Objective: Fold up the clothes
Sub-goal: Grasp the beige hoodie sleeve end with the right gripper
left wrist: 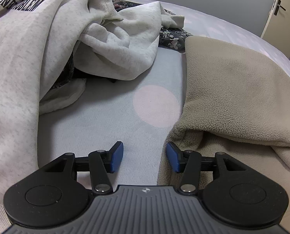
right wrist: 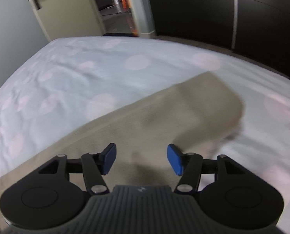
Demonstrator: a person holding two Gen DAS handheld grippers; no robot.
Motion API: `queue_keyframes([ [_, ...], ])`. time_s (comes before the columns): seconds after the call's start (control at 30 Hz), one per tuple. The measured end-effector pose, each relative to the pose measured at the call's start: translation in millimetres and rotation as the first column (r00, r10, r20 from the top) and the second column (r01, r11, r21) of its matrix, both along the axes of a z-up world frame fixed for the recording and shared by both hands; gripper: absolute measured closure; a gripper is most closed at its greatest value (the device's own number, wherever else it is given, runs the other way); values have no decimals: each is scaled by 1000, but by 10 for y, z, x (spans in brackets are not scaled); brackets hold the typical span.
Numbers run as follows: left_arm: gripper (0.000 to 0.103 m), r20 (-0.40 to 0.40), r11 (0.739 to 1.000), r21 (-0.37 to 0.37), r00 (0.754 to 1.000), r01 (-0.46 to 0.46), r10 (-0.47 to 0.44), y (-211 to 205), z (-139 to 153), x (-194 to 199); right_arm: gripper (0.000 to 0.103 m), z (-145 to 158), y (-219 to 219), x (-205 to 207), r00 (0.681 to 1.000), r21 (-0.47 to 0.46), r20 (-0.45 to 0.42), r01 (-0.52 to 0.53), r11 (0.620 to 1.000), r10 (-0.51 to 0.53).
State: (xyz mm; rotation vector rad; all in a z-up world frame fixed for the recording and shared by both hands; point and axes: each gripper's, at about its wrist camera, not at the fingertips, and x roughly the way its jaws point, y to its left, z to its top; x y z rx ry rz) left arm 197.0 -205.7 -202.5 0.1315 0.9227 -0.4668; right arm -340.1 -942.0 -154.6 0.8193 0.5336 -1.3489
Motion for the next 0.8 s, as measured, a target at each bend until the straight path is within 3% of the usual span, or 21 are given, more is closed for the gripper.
queue_keyframes([
  [0.23, 55, 8, 1000, 12, 1000, -4, 4, -19, 1, -7, 41, -46, -68, -365, 998, 0, 68, -1, 1000, 1],
  [0.37, 55, 8, 1000, 11, 1000, -5, 5, -15, 3, -2, 41, 106, -46, -484, 995, -67, 97, 24, 997, -17],
  [0.47, 54, 12, 1000, 11, 1000, -8, 8, -20, 0, 2, 33, 161, -26, -597, 996, -84, 52, 79, 993, -75],
  [0.63, 53, 24, 1000, 13, 1000, 0, 0, -11, 9, -20, 33, -42, -9, -781, 984, -8, 75, 160, 987, -159],
  [0.8, 53, 16, 1000, 4, 1000, 9, -9, 26, 35, -21, 33, -249, -77, -709, 983, 38, 72, 167, 985, -170],
])
